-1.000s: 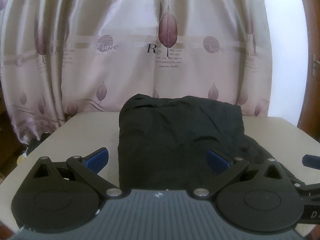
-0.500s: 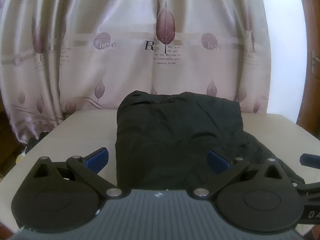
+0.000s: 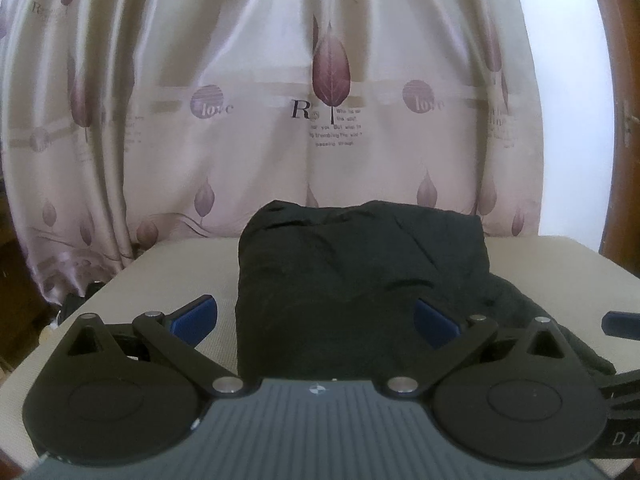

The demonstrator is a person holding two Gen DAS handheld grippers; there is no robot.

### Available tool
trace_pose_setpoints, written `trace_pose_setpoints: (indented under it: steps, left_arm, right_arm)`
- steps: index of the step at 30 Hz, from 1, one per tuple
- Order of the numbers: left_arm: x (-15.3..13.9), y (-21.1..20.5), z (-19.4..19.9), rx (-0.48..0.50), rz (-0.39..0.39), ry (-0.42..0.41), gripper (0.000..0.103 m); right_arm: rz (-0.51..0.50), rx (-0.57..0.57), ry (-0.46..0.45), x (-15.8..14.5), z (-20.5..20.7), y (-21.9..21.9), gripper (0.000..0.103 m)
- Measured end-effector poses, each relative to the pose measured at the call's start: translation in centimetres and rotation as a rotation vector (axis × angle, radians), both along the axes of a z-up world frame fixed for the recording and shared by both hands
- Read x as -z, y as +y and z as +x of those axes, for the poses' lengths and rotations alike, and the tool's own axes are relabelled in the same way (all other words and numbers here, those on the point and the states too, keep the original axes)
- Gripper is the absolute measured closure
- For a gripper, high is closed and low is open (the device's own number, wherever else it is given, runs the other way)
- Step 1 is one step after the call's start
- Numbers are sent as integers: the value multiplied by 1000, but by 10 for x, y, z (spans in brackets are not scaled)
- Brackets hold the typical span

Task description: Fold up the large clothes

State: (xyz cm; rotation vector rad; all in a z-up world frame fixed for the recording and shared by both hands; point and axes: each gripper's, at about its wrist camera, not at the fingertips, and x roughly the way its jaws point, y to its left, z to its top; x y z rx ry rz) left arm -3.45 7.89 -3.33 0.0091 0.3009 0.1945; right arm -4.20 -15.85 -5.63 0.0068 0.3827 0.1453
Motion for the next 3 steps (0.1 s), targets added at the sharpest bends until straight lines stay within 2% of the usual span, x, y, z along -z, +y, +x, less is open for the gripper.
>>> trace_pose_setpoints:
  steps: [3]
  left_arm:
    - [-2, 1, 1, 17, -11, 7, 0]
  right_arm:
    - [-3, 7, -8, -1, 0, -1, 0]
